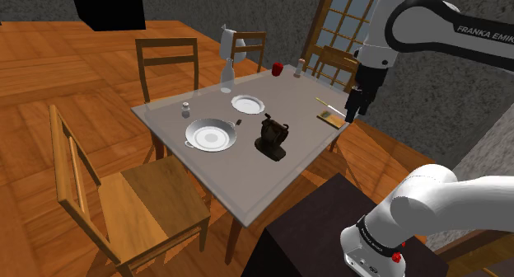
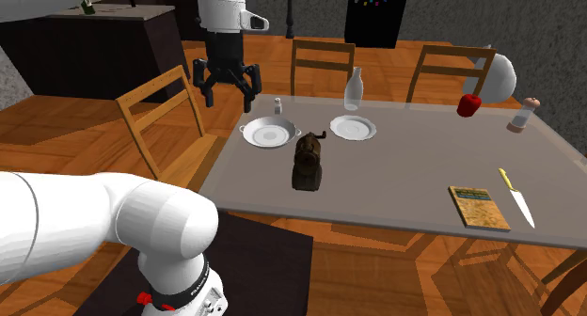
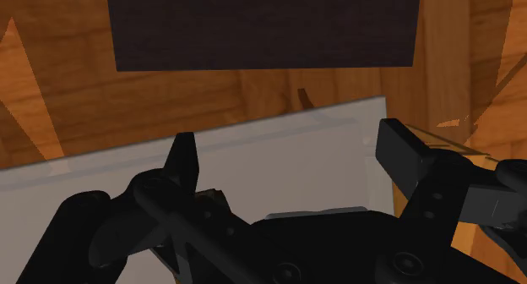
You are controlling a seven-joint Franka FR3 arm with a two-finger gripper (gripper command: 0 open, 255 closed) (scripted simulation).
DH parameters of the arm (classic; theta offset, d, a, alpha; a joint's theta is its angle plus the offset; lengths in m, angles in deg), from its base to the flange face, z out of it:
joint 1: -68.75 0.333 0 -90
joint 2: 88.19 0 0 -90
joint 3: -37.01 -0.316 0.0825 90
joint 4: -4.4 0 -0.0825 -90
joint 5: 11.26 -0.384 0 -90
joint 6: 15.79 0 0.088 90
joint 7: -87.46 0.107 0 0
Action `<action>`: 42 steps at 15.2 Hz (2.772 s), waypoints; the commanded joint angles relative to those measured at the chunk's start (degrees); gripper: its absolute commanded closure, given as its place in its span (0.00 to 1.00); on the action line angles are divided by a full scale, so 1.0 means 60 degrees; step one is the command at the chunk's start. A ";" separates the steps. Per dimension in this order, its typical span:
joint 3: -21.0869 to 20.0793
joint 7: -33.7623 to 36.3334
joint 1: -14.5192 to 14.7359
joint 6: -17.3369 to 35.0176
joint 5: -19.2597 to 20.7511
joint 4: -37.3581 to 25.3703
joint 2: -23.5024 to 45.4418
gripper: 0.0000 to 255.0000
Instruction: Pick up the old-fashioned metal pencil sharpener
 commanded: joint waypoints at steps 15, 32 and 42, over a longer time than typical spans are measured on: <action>0.0186 0.0399 -0.0147 0.4776 0.0194 0.0056 0.3993 0.00; 0.0399 0.0717 -0.0380 0.8167 0.0102 -0.3436 0.9995 0.00; 0.0443 0.0836 -0.0655 0.8465 -0.0105 -0.7301 1.3642 0.00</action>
